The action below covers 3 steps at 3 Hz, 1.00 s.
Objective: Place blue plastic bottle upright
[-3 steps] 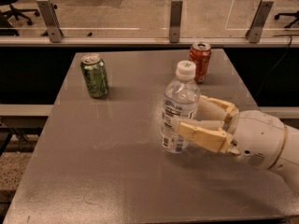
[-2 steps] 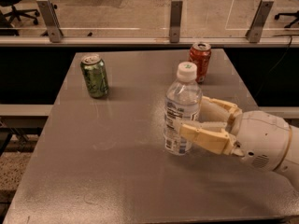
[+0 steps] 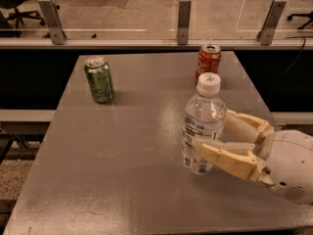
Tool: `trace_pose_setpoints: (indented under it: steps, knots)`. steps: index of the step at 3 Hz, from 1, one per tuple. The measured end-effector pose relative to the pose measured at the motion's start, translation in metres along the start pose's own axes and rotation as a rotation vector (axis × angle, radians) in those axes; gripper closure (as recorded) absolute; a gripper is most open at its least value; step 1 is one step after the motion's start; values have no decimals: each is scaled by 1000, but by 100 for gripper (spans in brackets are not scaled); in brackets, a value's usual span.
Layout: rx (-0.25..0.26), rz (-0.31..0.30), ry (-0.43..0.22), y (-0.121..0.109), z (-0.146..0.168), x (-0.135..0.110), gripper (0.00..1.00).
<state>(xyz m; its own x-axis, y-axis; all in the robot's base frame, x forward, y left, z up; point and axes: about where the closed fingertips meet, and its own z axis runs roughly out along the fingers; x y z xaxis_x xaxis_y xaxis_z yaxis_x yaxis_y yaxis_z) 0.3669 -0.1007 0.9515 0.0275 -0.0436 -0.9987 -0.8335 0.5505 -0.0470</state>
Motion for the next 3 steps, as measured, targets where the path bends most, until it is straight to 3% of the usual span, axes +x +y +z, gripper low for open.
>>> trace_pose_setpoints:
  steps: [3]
  knots:
    - [100, -74, -42, 20, -42, 6, 100]
